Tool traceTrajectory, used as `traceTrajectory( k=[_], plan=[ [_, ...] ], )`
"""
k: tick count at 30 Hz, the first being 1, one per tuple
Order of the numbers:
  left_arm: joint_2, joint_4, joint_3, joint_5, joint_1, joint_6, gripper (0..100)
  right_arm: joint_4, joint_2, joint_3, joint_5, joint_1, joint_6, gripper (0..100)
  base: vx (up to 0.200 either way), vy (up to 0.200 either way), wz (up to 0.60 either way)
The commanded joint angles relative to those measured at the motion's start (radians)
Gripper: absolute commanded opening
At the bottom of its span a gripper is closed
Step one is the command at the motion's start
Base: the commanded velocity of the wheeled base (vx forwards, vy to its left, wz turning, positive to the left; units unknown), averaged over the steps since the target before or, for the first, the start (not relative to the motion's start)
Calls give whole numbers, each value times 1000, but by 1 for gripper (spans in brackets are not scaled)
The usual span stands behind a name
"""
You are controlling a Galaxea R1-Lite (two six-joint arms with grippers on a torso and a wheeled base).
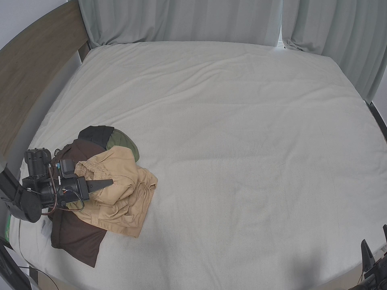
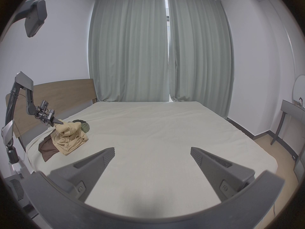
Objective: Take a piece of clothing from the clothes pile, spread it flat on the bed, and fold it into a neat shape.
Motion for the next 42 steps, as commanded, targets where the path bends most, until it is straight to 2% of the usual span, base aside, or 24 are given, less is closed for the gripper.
traceTrajectory(
  k=[1,8,20,29,36,38,42],
  plan=[
    [-129,-2,42,0,-35,-44,0,0,-16,18,0,-1,-1,100,0,0,0],
    [-238,-3,42,2,-58,-166,0,0,-16,18,0,-1,-1,100,0,0,0],
    [-295,-5,48,17,-104,-168,0,0,-16,18,0,-1,-2,100,0,0,0],
    [-307,-5,56,81,-136,-171,0,0,-16,18,0,-1,-1,100,0,0,0],
    [-330,-5,66,84,-144,-175,0,0,-16,18,0,-1,-1,100,0,0,0],
    [-347,-5,77,84,-158,-198,0,0,-16,18,0,-1,-1,100,0,0,0],
    [-398,-5,76,109,-184,-306,0,0,-16,18,0,-1,-1,100,0,0,0]
  ],
)
